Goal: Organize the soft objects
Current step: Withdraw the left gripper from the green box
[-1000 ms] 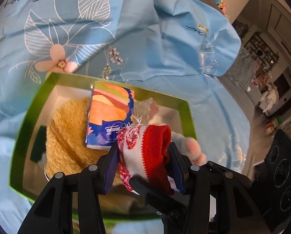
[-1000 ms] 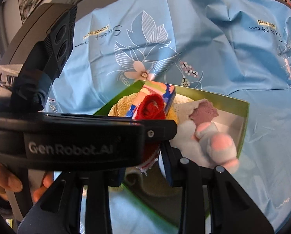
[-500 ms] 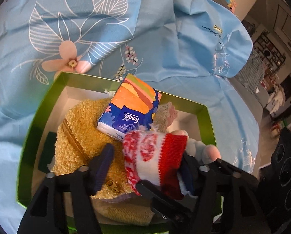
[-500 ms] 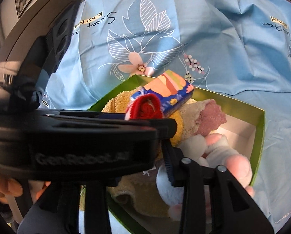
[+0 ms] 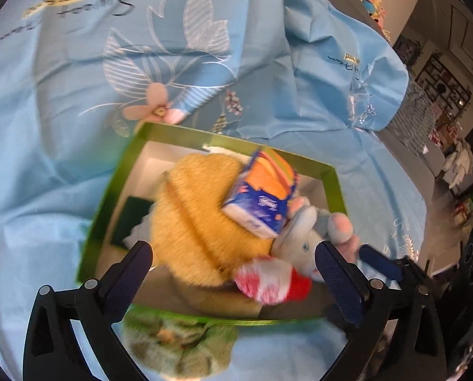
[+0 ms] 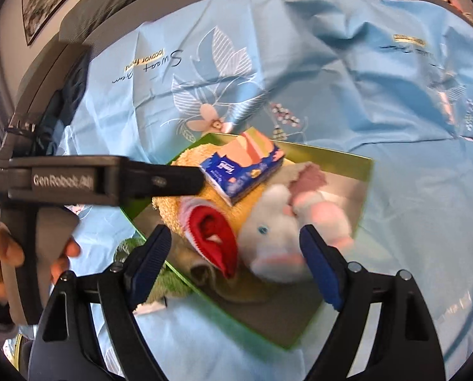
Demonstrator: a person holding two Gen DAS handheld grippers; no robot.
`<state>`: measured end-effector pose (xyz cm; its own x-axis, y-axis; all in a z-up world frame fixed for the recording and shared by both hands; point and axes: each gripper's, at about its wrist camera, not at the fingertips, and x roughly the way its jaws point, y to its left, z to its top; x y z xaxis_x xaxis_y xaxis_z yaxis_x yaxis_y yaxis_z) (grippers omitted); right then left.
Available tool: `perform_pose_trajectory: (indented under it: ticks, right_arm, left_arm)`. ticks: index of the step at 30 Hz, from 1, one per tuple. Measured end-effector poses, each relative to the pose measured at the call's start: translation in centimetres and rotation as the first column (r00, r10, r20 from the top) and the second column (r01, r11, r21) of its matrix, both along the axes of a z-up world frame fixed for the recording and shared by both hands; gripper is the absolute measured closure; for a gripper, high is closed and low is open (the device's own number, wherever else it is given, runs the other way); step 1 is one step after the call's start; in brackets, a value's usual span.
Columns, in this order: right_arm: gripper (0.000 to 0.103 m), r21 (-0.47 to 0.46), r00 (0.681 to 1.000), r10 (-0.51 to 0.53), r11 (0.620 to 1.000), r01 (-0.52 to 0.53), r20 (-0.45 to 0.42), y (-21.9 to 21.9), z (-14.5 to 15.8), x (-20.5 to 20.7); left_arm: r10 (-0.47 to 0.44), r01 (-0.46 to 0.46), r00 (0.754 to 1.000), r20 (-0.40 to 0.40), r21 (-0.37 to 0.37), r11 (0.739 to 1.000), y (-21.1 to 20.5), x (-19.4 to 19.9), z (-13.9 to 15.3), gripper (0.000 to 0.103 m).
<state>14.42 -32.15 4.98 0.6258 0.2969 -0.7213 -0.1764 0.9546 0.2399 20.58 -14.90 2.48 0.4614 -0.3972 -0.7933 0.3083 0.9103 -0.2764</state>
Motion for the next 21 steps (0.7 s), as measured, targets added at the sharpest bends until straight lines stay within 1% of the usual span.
perform_pose_trajectory:
  ticks: [3,5,6,8,11,16,21]
  right_arm:
    - [0.013,-0.003,1.000,-0.022,1.000,0.022,-0.003,-0.5,0.4,-1.3]
    - [0.010,-0.003,1.000,-0.024,1.000,0.024,-0.002,-0.7,0.8,-2.5]
    - [0.007,-0.007,1.000,-0.024,1.000,0.024,-0.002,-0.6,0.9,-3.1]
    - [0.005,-0.016,1.000,-0.022,1.000,0.022,0.001,-0.5,1.1,-4.1]
    - [0.004,-0.010,1.000,-0.020,1.000,0.020,0.000,-0.2,1.3,-5.5]
    - [0.004,0.009,1.000,-0.011,1.000,0.011,-0.013,0.7,1.2,-7.4]
    - [0.004,0.026,1.000,-0.001,1.000,0.002,-0.019,1.9,1.1,-8.8]
  left_arm:
    - [0.022,-0.022,1.000,0.008,0.015,1.000,1.4,-1.2,0.2,0.001]
    - [0.038,-0.038,0.999,0.004,0.012,0.999,2.5,-2.1,0.1,0.001]
    - [0.045,-0.045,0.999,0.002,0.009,0.999,2.8,-2.4,0.1,0.001]
    - [0.064,-0.064,0.998,-0.003,0.007,0.998,3.6,-3.1,0.0,0.001]
    - [0.083,-0.083,0.997,-0.006,0.026,0.996,4.4,-4.5,-0.3,0.001]
    - [0.102,-0.103,0.995,0.023,0.058,0.993,5.4,-7.1,-0.6,0.001]
    - [0.122,-0.129,0.989,0.082,0.085,0.988,6.0,-9.8,-0.4,0.001]
